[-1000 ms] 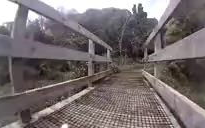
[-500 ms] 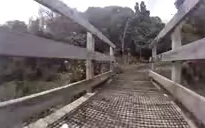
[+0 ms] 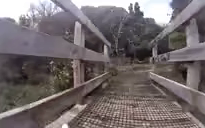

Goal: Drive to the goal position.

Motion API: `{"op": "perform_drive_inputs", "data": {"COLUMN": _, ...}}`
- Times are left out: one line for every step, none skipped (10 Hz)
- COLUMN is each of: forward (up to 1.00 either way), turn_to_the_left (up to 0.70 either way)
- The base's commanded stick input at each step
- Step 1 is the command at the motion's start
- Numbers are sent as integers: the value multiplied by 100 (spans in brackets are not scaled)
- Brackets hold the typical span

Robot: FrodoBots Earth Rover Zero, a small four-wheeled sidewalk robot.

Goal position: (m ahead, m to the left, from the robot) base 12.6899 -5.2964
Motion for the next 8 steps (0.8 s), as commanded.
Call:
{"op": "perform_drive_inputs", "data": {"forward": 100, "turn_to_the_left": 0}}
{"op": "perform_drive_inputs", "data": {"forward": 100, "turn_to_the_left": 0}}
{"op": "perform_drive_inputs", "data": {"forward": 100, "turn_to_the_left": 0}}
{"op": "perform_drive_inputs", "data": {"forward": 100, "turn_to_the_left": 0}}
{"op": "perform_drive_inputs", "data": {"forward": 100, "turn_to_the_left": 0}}
{"op": "perform_drive_inputs", "data": {"forward": 100, "turn_to_the_left": 0}}
{"op": "perform_drive_inputs", "data": {"forward": 100, "turn_to_the_left": 0}}
{"op": "perform_drive_inputs", "data": {"forward": 100, "turn_to_the_left": 0}}
